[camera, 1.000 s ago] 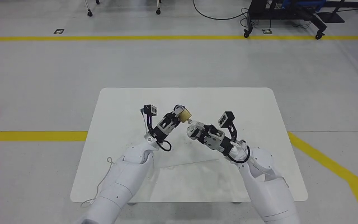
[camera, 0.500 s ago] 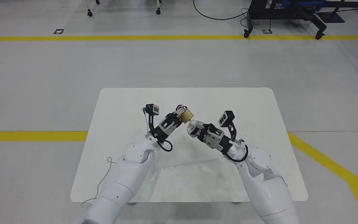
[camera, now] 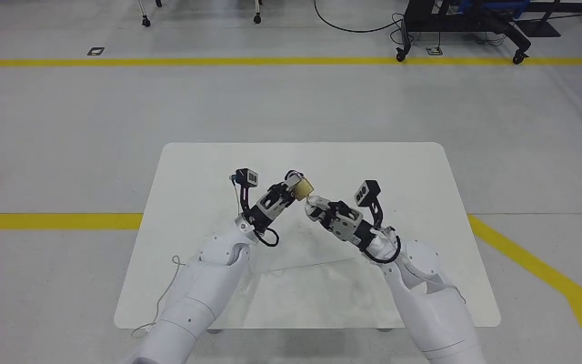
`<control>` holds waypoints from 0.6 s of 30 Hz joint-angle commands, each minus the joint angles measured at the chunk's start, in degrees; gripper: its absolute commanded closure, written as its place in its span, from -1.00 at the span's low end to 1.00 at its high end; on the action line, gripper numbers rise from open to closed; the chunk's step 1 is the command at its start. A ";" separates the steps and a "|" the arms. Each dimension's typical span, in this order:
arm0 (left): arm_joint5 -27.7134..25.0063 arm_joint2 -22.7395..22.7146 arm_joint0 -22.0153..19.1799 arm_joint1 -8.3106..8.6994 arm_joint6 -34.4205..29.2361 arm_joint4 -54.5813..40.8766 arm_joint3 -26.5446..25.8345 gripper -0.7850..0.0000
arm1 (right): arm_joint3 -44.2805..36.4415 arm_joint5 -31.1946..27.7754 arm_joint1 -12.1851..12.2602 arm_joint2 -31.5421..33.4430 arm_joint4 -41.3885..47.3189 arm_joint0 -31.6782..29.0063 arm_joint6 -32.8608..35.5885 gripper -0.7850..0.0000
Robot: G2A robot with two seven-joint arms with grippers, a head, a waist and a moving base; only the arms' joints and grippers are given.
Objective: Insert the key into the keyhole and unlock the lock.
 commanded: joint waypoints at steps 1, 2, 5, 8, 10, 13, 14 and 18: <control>-0.03 -0.09 0.08 0.02 -0.10 0.00 0.05 1.00 | -0.09 -0.18 0.03 0.06 0.13 -0.10 0.19 1.00; -0.10 -0.12 0.14 0.02 -0.17 0.01 0.09 1.00 | -0.11 -0.27 0.05 0.09 0.16 -0.17 0.23 1.00; -0.36 -0.21 0.28 0.04 -0.45 0.11 0.23 1.00 | -0.16 -0.21 0.09 0.12 0.83 -0.30 0.63 1.00; -1.54 -0.45 0.37 0.11 -0.70 0.40 0.13 1.00 | 0.37 1.62 0.05 0.25 4.33 -0.10 2.54 1.00; -3.90 -0.70 0.66 0.19 -0.62 1.14 -0.17 1.00 | 1.31 4.11 0.04 0.61 8.57 0.40 5.26 1.00; -7.16 -1.09 1.21 0.33 -0.47 2.04 -1.01 1.00 | 2.83 7.18 0.19 1.61 12.32 1.38 8.26 1.00; -7.90 -1.18 1.42 0.37 -0.38 2.24 -1.26 1.00 | 3.24 8.15 0.24 1.85 13.35 1.65 9.15 1.00; -10.63 -1.34 1.98 0.60 -1.38 3.19 -2.40 1.00 | 4.80 11.75 0.45 2.61 16.56 2.70 11.69 1.00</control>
